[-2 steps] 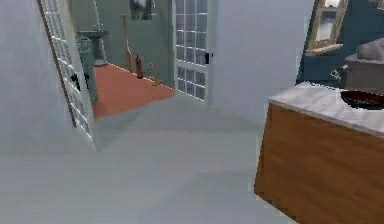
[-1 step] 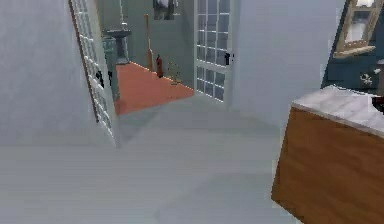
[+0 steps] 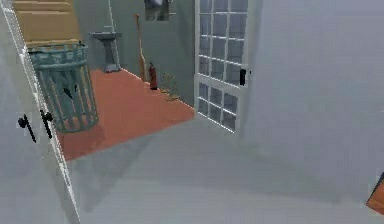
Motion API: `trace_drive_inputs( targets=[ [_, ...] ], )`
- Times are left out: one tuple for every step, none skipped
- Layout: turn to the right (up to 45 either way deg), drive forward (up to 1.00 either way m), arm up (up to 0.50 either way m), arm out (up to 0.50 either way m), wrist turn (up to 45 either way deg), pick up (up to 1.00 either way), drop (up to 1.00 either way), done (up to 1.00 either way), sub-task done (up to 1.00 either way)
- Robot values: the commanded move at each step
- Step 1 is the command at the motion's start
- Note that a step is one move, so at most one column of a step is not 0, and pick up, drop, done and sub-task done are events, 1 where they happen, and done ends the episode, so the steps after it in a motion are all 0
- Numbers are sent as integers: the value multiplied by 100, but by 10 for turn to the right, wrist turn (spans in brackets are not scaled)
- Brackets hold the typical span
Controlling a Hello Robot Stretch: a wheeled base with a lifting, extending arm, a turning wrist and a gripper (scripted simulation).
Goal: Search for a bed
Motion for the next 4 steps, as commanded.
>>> trace_drive_inputs(
  targets=[
    [-60,0,0,0,0,0,0,0,0],
    [0,5,0,0,0,0,0,0,0],
    [420,0,0,0,0,0,0,0,0],
    [0,40,0,0,0,0,0,0,0]
  ],
)
